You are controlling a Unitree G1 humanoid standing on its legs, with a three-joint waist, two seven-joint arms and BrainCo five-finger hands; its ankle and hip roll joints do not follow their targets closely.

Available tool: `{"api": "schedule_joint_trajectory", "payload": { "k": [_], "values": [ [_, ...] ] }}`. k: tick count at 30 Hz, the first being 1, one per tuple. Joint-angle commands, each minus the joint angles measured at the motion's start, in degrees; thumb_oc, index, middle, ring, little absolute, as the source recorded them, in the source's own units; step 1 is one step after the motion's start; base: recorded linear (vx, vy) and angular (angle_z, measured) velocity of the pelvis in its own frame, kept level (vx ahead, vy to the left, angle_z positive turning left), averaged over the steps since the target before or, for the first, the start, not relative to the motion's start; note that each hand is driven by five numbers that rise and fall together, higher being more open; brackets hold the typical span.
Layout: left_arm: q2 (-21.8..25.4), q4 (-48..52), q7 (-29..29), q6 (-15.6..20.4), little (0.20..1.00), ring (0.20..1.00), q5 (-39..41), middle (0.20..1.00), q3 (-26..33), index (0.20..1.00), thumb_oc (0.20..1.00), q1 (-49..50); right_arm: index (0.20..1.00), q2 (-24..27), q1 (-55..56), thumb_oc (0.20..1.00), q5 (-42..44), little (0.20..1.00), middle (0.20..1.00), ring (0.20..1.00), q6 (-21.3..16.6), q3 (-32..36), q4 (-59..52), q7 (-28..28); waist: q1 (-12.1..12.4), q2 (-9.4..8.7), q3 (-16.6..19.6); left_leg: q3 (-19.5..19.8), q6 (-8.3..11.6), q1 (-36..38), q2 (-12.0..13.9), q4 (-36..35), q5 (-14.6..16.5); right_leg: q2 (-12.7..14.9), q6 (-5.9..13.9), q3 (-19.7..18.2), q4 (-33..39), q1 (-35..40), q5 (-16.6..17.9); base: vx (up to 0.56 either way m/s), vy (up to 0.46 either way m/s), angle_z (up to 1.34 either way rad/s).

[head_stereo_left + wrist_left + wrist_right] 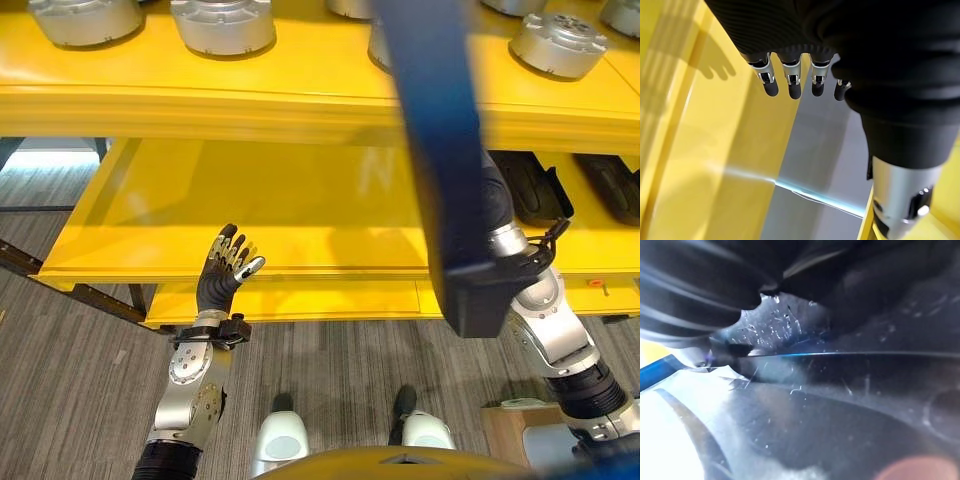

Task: Move parts from the plastic box to the shelf.

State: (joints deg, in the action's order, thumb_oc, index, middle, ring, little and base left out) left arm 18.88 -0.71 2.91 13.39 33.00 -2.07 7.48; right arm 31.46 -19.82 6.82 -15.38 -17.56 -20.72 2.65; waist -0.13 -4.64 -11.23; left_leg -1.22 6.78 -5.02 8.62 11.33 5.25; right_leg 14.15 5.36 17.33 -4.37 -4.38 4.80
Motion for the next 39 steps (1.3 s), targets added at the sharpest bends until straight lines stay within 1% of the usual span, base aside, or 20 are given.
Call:
{"api": "schedule_joint_trajectory", "payload": {
  "k": [1,2,3,4,6,8,10,15,18,19,22,25,29,30,31,32,33,35,38,39],
  "values": [
    [2.3,4.9,-0.1,4.4,1.000,1.000,-1.2,1.000,-0.6,1.000,1.000,0.0,0.200,1.5,-7.4,0.200,-8.7,0.200,0.200,0.200,-4.7,0.9,-3.4,3.7,1.2,0.67,1.1,-1.1,-0.86,0.8,1.9,-2.5,-2.0,6.7,4.47,-1.8,-7.2,4.1,-4.7,0.00,-0.017,-0.04],
    [2.5,5.0,-0.1,4.7,1.000,1.000,-1.3,1.000,-0.6,1.000,1.000,0.0,0.200,3.4,-10.0,0.200,-13.9,0.200,0.200,0.200,-4.5,-0.8,-2.5,4.4,1.8,0.47,1.0,-0.9,-0.80,0.7,2.0,-2.5,-2.0,6.6,4.46,-1.7,-7.4,4.0,-4.9,0.01,-0.027,-0.05],
    [2.4,5.0,0.0,4.9,1.000,1.000,-1.3,1.000,-0.5,1.000,1.000,0.0,0.200,4.8,-11.9,0.200,-17.2,0.200,0.200,0.200,-4.7,-2.1,-2.2,4.9,2.0,0.47,0.9,-0.8,-0.76,0.8,2.1,-2.5,-2.0,6.5,4.42,-1.8,-7.4,4.0,-5.1,0.01,-0.043,-0.05],
    [2.5,4.9,0.1,5.0,1.000,1.000,-1.7,1.000,-0.5,1.000,1.000,0.2,0.200,7.4,-14.5,0.200,-22.4,0.200,0.200,0.200,-4.6,-4.1,-1.5,5.2,2.6,0.23,0.8,-0.6,-0.71,0.7,2.1,-2.4,-2.1,6.3,4.42,-1.7,-7.5,4.1,-5.3,0.00,-0.030,-0.05],
    [2.3,4.9,0.1,5.0,1.000,1.000,-1.8,1.000,-0.5,1.000,1.000,0.3,0.200,8.1,-15.7,0.200,-23.8,0.200,0.200,0.200,-4.6,-5.3,-1.0,5.1,2.7,0.26,0.7,-0.5,-0.69,0.8,2.2,-2.5,-2.1,6.2,4.39,-1.5,-7.6,4.1,-5.4,0.00,0.000,0.00],
    [2.3,4.8,0.1,5.0,1.000,1.000,-1.9,1.000,-0.8,1.000,1.000,0.5,0.200,9.4,-17.4,0.200,-27.6,0.200,0.200,0.200,-4.4,-7.3,0.1,5.6,3.2,0.20,0.6,-0.3,-0.64,0.8,2.3,-2.6,-2.2,6.1,4.39,-1.3,-7.7,4.2,-5.6,0.01,-0.014,0.02],
    [2.2,4.8,-0.1,4.8,1.000,1.000,-2.0,1.000,-0.9,1.000,1.000,0.8,0.200,10.4,-18.8,0.200,-28.8,0.200,0.200,0.200,-4.1,-8.6,1.3,4.6,3.5,0.15,0.6,-0.1,-0.59,0.9,2.4,-2.8,-2.4,6.0,4.36,-1.2,-7.8,4.3,-5.7,0.00,-0.013,0.02],
    [2.4,4.9,-0.5,4.7,1.000,1.000,-1.6,1.000,-1.5,1.000,1.000,1.4,0.200,10.6,-21.2,0.200,-31.4,0.200,0.200,0.200,-3.4,-10.8,5.8,5.4,4.3,0.19,0.5,0.2,-0.60,1.2,2.6,-3.2,-2.7,5.7,4.37,-0.9,-8.0,4.5,-5.9,0.00,-0.006,0.01],
    [2.9,4.8,-0.8,4.9,1.000,1.000,-1.5,1.000,-1.7,1.000,1.000,1.8,0.200,12.0,-23.1,0.200,-36.1,0.200,0.200,0.200,-2.8,-13.4,9.7,6.2,4.7,0.13,0.4,0.2,-0.63,1.2,2.6,-3.3,-2.7,5.7,4.45,-0.9,-8.2,4.3,-5.8,0.00,0.000,0.00],
    [2.8,4.8,-0.8,4.9,1.000,1.000,-1.5,1.000,-1.7,1.000,1.000,1.8,0.200,11.9,-23.2,0.200,-36.2,0.200,0.200,0.200,-2.9,-13.5,9.8,6.3,4.7,0.15,0.4,0.2,-0.63,1.2,2.6,-3.3,-2.7,5.7,4.45,-0.9,-8.2,4.3,-5.8,0.00,0.000,0.00],
    [3.0,4.7,-1.1,5.1,1.000,1.000,-1.5,1.000,-2.1,1.000,1.000,1.8,0.200,13.1,-25.4,0.200,-39.6,0.200,0.200,0.200,-2.8,-17.0,12.8,5.4,5.2,0.11,0.1,0.4,-0.61,1.1,2.6,-3.2,-2.6,5.7,4.56,-0.7,-8.5,4.2,-5.8,0.00,0.000,0.00],
    [3.3,4.6,-1.3,5.1,1.000,1.000,-1.6,1.000,-2.4,1.000,1.000,2.0,0.200,13.4,-26.1,0.200,-40.1,0.200,0.200,0.200,-2.1,-18.3,16.7,5.3,5.5,0.09,-0.2,0.7,-0.60,0.9,2.6,-3.2,-2.8,5.6,4.59,-0.5,-8.5,4.2,-5.9,0.00,0.000,0.00],
    [3.5,4.5,-1.5,4.9,1.000,1.000,-1.4,1.000,-2.9,1.000,1.000,2.2,0.200,12.4,-25.6,0.200,-38.7,0.200,0.200,0.200,-0.4,-17.7,22.6,6.1,5.8,0.25,-0.7,0.8,-0.65,0.5,2.4,-3.0,-2.9,5.6,4.59,-0.3,-8.6,4.1,-5.8,0.00,-0.005,0.08],
    [3.5,4.4,-1.5,4.9,1.000,1.000,-1.4,1.000,-2.9,1.000,1.000,2.2,0.200,12.3,-25.7,0.200,-38.7,0.200,0.200,0.200,-0.4,-17.7,22.6,6.1,5.8,0.24,-0.7,0.8,-0.65,0.5,2.4,-3.0,-2.9,5.6,4.59,-0.3,-8.6,4.1,-5.8,0.00,-0.004,0.11],
    [3.8,4.4,-1.6,4.9,1.000,1.000,-0.8,1.000,-3.9,1.000,1.000,1.9,0.200,8.6,-24.2,0.200,-34.7,0.200,0.200,0.200,2.2,-13.8,30.0,9.3,6.2,0.74,-1.4,1.1,-0.71,0.4,2.3,-2.8,-2.6,5.7,4.53,0.0,-9.0,4.3,-6.0,-0.01,0.002,0.07],
    [3.9,4.3,-1.5,4.9,1.000,1.000,-0.6,1.000,-4.1,1.000,1.000,1.8,0.200,7.2,-24.0,0.200,-33.0,0.200,0.200,0.200,2.8,-12.5,32.3,10.2,6.3,0.72,-1.4,1.2,-0.85,0.1,2.1,-2.9,-3.0,5.8,4.50,0.1,-8.7,4.1,-5.6,0.00,0.000,0.00],
    [4.3,4.2,-1.3,4.9,1.000,1.000,-0.5,1.000,-4.4,1.000,1.000,1.6,0.200,5.2,-23.8,0.200,-29.4,0.200,0.200,0.200,3.7,-10.0,35.2,12.2,6.5,0.89,-1.9,1.3,-0.92,-0.1,2.1,-2.8,-3.0,5.9,4.47,0.2,-8.9,3.9,-5.5,-0.04,0.009,0.04],
    [4.4,3.8,-0.7,5.0,1.000,1.000,0.1,1.000,-5.1,1.000,1.000,1.5,0.200,1.7,-24.1,0.200,-23.0,0.200,0.200,0.200,4.6,-6.5,40.1,15.3,6.7,1.33,-2.5,1.3,-0.96,-0.4,2.0,-2.5,-2.8,6.0,4.40,0.1,-9.3,3.5,-5.6,-0.04,0.009,0.04],
    [4.9,3.6,0.5,4.8,1.000,1.000,1.0,1.000,-5.8,1.000,1.000,0.3,0.200,-2.9,-26.3,0.200,-13.4,0.200,0.200,0.200,5.0,-2.0,46.1,19.7,6.8,2.14,-3.9,1.3,-1.15,-1.8,1.7,-1.9,-3.2,6.3,4.20,-0.3,-10.2,1.7,-5.3,-0.07,0.021,0.03],
    [5.0,3.6,0.5,4.8,1.000,1.000,1.0,1.000,-5.8,1.000,1.000,0.3,0.200,-2.9,-26.4,0.200,-13.3,0.200,0.200,0.200,5.0,-2.0,46.1,19.7,6.9,2.11,-3.9,1.3,-1.15,-1.8,1.6,-1.9,-3.2,6.3,4.20,-0.3,-10.3,1.6,-5.3,-0.06,0.018,-0.02]
  ]
}}
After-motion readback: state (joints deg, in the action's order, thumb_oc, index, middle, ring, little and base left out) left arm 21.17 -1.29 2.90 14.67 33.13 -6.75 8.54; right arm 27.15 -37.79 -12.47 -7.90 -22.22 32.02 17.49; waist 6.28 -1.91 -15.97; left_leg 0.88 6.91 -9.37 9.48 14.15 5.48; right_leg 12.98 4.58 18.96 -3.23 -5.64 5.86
